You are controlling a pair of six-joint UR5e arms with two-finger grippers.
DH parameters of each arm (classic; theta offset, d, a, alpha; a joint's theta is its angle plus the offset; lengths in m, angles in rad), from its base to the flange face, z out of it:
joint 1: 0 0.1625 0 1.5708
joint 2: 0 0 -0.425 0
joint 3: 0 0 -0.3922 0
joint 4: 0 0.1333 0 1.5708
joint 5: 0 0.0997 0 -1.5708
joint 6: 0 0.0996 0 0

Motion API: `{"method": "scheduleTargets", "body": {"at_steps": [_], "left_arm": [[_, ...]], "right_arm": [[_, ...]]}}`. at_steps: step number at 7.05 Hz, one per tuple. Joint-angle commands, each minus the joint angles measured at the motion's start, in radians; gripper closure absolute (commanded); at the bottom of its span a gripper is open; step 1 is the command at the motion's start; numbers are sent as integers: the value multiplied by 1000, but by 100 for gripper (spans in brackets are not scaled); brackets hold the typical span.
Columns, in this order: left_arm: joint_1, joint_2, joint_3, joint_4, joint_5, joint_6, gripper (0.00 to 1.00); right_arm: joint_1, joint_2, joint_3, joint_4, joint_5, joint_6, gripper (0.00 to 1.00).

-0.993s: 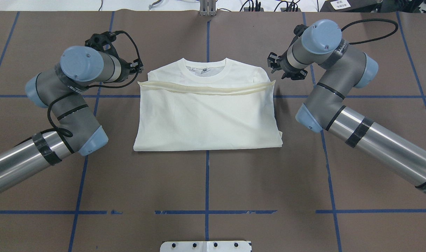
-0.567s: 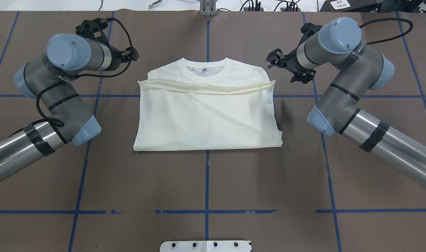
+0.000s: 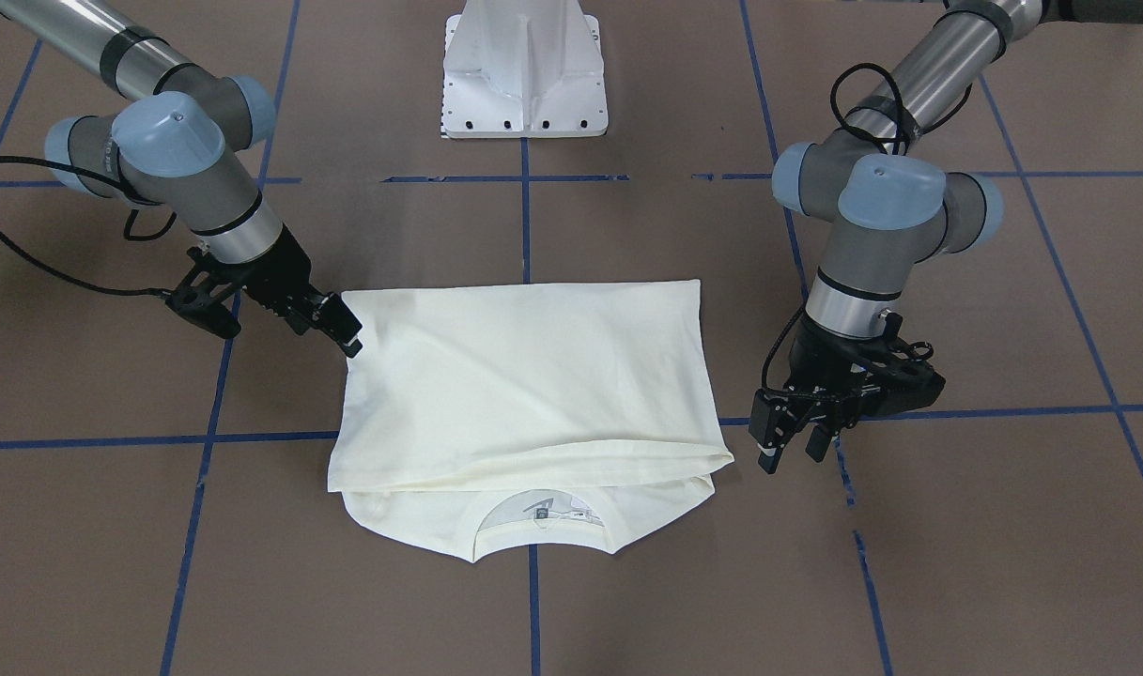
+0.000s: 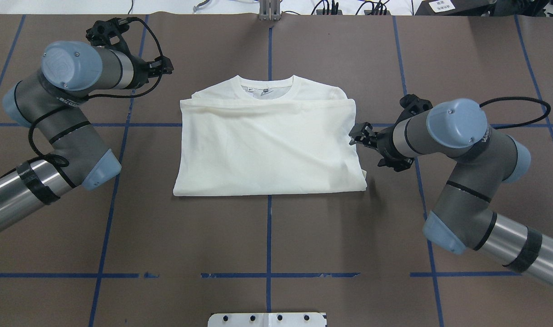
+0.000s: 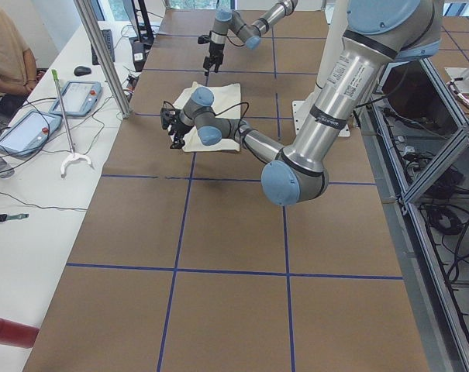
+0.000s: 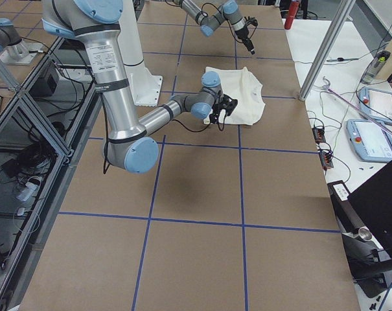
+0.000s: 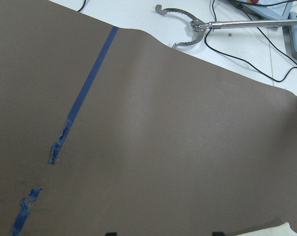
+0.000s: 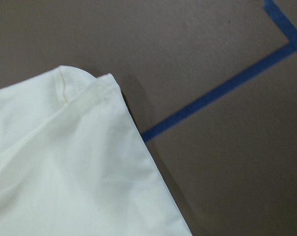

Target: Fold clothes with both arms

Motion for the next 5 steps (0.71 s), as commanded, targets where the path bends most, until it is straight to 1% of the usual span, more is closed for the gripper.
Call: {"method": "scheduleTargets", "body": {"at_steps": [1, 2, 3, 4, 5], "left_arm": [[-1, 1, -2, 0, 3, 3, 28], [-2, 1, -1, 0, 3, 3, 28], [-2, -2, -2, 3, 3, 3, 28], [-2, -1, -2, 3, 3, 3, 28], [-2, -1, -2, 3, 3, 3, 28]], "right_arm": [[-84, -19, 30, -1, -66, 92, 0], [-87, -40, 47, -1, -65, 92, 0], [-96, -62, 58, -1, -64, 92, 3], [-107, -63, 58, -1, -68, 101, 18], [-107, -63, 58, -1, -69, 107, 38]]}}
